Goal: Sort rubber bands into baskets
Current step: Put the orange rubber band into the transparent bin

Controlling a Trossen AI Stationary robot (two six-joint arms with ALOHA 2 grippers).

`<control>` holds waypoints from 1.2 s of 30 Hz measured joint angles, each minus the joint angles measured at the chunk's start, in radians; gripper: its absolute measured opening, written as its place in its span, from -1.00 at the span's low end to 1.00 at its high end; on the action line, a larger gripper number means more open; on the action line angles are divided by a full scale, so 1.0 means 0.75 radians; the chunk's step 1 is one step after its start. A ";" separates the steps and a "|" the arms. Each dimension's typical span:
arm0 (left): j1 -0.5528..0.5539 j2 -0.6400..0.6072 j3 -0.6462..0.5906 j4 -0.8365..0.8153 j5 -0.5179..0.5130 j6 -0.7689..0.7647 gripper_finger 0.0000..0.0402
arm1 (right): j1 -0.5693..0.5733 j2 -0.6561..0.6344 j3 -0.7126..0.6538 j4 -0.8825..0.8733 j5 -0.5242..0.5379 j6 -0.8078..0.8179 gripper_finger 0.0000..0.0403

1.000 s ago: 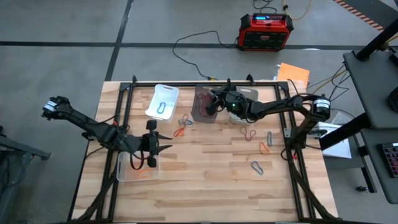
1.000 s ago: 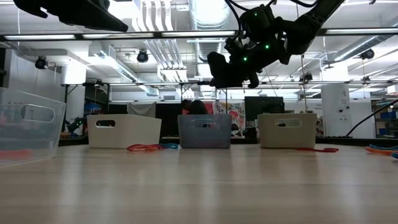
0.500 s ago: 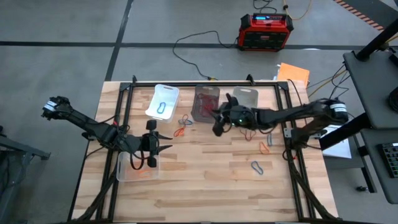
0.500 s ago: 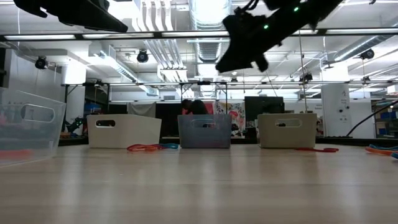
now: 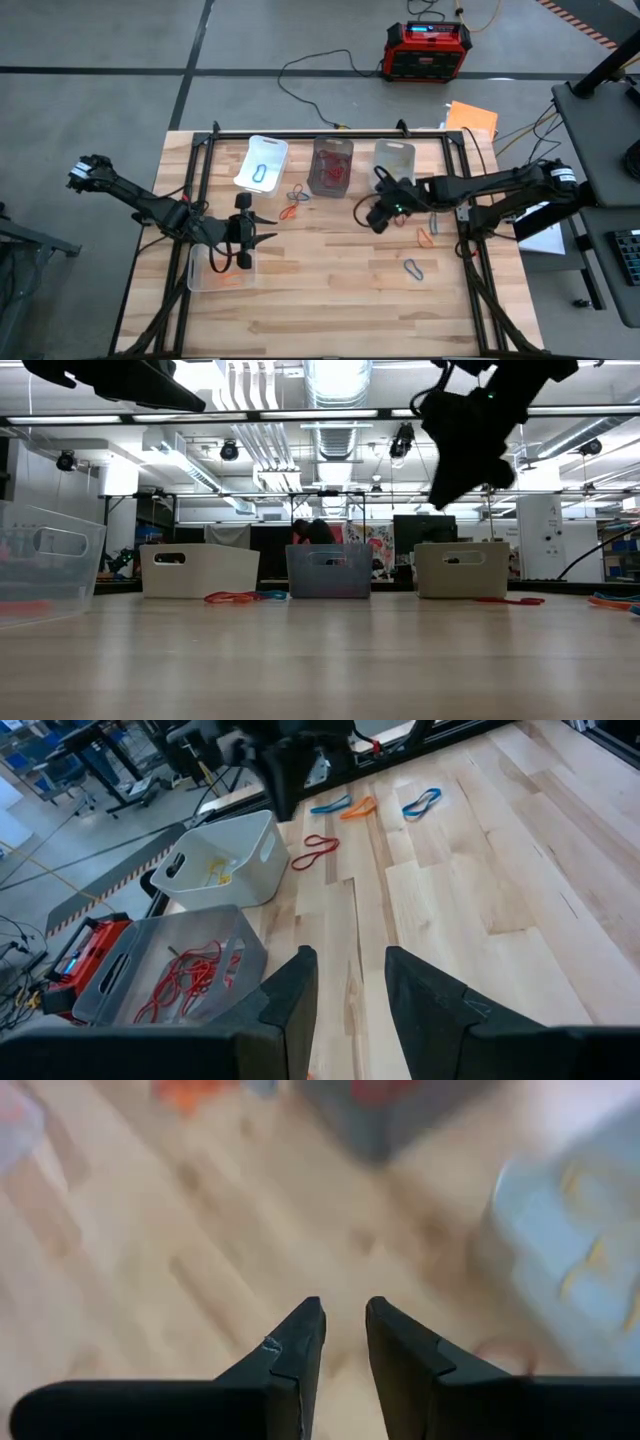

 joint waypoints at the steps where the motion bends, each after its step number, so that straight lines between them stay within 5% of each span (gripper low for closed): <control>1: 0.000 0.000 0.000 0.000 0.000 0.000 -0.48 | 0.000 0.000 0.000 -0.032 -0.052 0.039 -0.62; 8: 0.000 0.000 0.000 0.000 0.000 0.000 -0.48 | 0.042 0.000 0.000 -0.311 -0.266 0.273 -0.56; 17: 0.000 0.000 -0.001 -0.001 0.000 0.022 -0.48 | 0.203 0.000 -0.018 -0.595 -0.272 0.673 -0.49; 21: 0.000 0.000 -0.001 -0.001 -0.019 0.042 -0.48 | 0.268 0.000 -0.036 -0.612 -0.297 0.810 -0.47; 28: 0.000 -0.006 0.015 -0.053 -0.279 0.058 -0.48 | 0.336 0.001 -0.086 -0.613 -0.293 0.971 -0.47; 36: 0.000 -0.003 0.016 -0.052 -0.291 0.080 -0.48 | 0.337 0.003 -0.136 -0.615 -0.277 1.001 -0.50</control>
